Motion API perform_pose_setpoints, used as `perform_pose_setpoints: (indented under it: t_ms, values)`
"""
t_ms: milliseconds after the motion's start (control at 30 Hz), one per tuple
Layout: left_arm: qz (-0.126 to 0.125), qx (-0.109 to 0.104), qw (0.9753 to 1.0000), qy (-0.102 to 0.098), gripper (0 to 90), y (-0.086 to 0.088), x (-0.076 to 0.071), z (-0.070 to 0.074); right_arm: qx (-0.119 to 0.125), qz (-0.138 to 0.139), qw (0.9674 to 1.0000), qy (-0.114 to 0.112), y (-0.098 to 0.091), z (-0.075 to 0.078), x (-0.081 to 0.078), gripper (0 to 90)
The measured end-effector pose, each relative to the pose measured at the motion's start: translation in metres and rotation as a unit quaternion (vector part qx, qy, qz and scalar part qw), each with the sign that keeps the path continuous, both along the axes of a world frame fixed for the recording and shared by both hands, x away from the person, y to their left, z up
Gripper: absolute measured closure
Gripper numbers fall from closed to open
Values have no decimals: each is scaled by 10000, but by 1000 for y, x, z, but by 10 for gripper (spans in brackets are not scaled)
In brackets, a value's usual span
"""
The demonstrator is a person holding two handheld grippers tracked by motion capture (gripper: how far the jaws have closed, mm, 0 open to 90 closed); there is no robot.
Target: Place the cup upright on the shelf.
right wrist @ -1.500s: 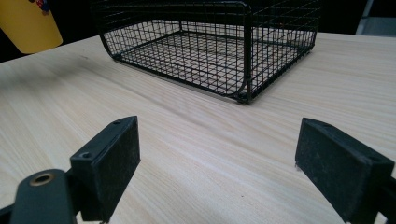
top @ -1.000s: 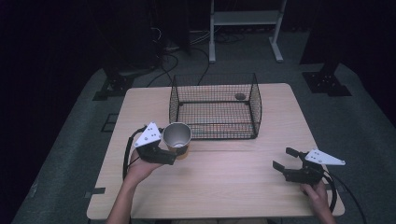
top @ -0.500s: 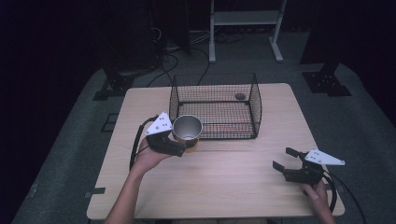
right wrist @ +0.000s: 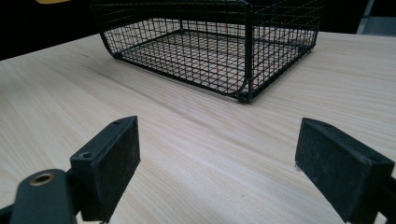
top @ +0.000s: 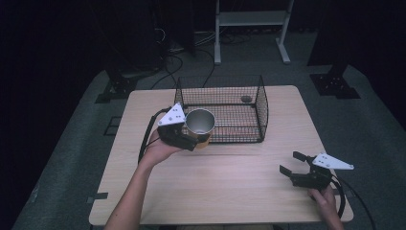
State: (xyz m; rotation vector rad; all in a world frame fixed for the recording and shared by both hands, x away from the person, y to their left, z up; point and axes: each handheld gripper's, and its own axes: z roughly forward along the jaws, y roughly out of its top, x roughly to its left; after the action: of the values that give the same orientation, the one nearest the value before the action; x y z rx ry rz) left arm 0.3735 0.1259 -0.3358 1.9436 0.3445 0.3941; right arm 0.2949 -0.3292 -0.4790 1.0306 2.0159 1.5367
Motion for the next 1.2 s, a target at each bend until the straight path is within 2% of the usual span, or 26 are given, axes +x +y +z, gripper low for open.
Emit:
perform_pose_setpoints:
  t_ms: [433,700,1067,1200]
  values:
    - [-203,-10,9998,34,145,-18,25,14,-4,6,10000,-3,0,0,0,130]
    - [-294,71,9995,105,144,-34,46,20,-2,27,10000,-18,0,0,0,130]
    - [-340,180,9989,257,144,-49,73,20,6,38,10000,-12,0,0,0,130]
    - [-349,119,9988,322,144,-54,83,18,12,50,10000,-10,-1,0,0,130]
